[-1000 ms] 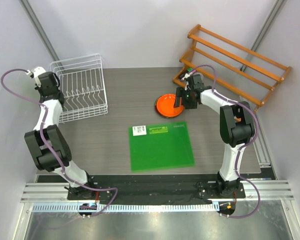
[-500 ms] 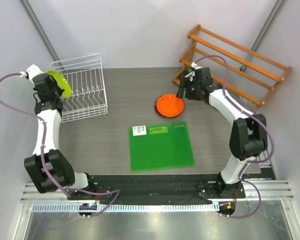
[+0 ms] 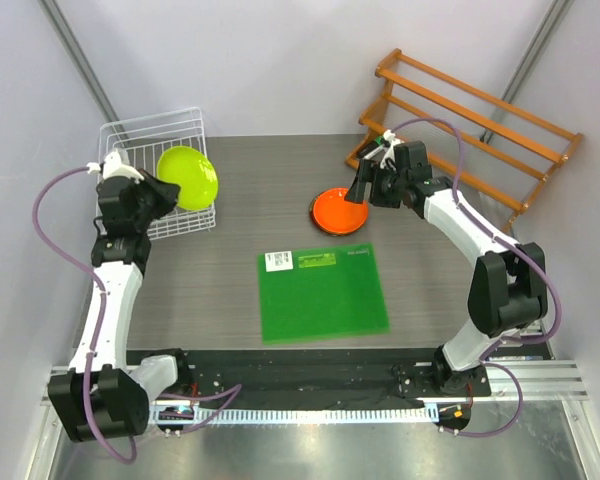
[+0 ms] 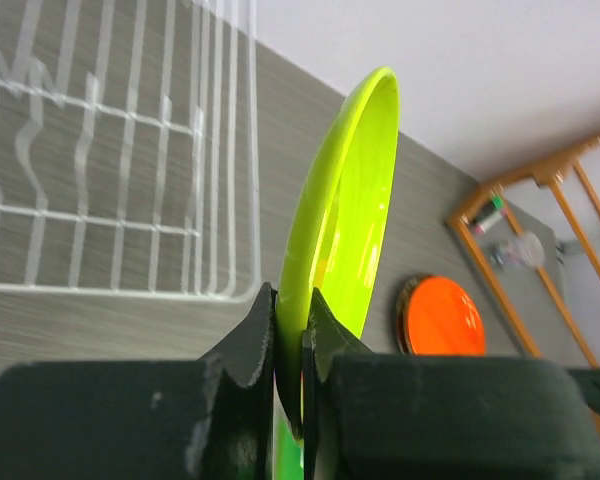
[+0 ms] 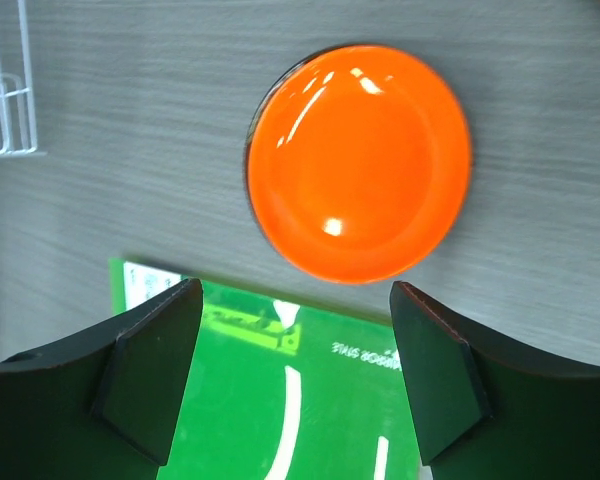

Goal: Unload the plates from the dish rack

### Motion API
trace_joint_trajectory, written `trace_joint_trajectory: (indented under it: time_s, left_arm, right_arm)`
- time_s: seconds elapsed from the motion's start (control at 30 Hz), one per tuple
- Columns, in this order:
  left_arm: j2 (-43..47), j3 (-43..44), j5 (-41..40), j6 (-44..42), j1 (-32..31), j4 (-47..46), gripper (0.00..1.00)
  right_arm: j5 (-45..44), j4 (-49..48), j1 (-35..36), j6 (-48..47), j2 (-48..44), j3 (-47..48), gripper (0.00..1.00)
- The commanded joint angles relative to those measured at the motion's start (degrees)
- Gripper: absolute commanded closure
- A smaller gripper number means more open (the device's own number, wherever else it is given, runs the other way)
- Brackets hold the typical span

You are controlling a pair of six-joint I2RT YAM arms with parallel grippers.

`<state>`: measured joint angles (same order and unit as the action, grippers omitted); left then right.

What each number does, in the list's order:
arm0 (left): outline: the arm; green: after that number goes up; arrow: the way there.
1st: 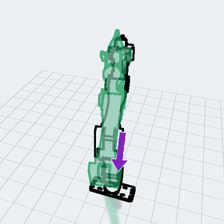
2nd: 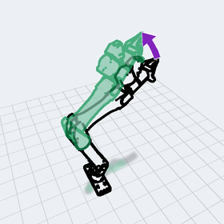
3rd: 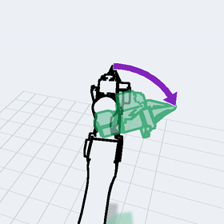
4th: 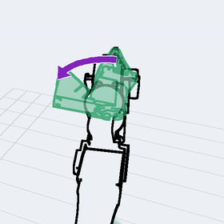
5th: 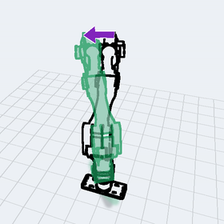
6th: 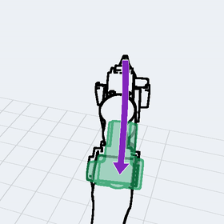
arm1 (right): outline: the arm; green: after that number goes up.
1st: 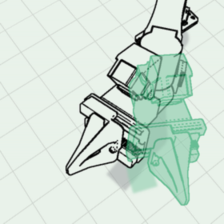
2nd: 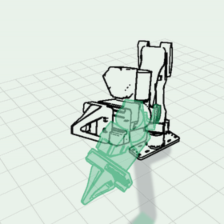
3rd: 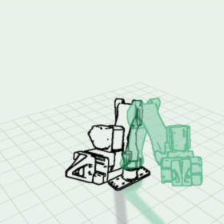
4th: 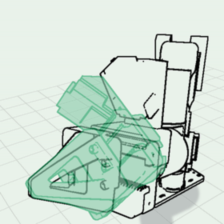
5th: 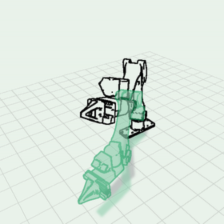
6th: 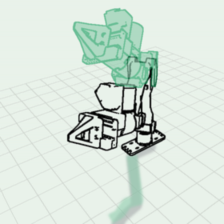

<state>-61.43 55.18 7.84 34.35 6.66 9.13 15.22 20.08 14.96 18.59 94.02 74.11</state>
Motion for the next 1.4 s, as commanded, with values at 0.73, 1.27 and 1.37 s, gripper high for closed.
trace_joint_trajectory:
  time_s: [0.73,1.27,1.37]
  left_arm:
    - [2.54,-10.18,7.72,8.45,-11.58,-12.29,1.00]
    - [-5.36,-8.60,8.25,10.12,-17.90,-17.47,1.00]
    - [-6.95,-8.25,7.63,10.21,-19.22,-18.35,1.00]
  right_arm:
    - [12.72,-11.46,3.94,7.25,-2.35,-3.79,0.17]
    - [17.82,-17.96,8.24,11.02,1.78,-2.74,0.17]
    - [18.70,-19.63,9.12,11.99,2.05,-2.74,0.17]
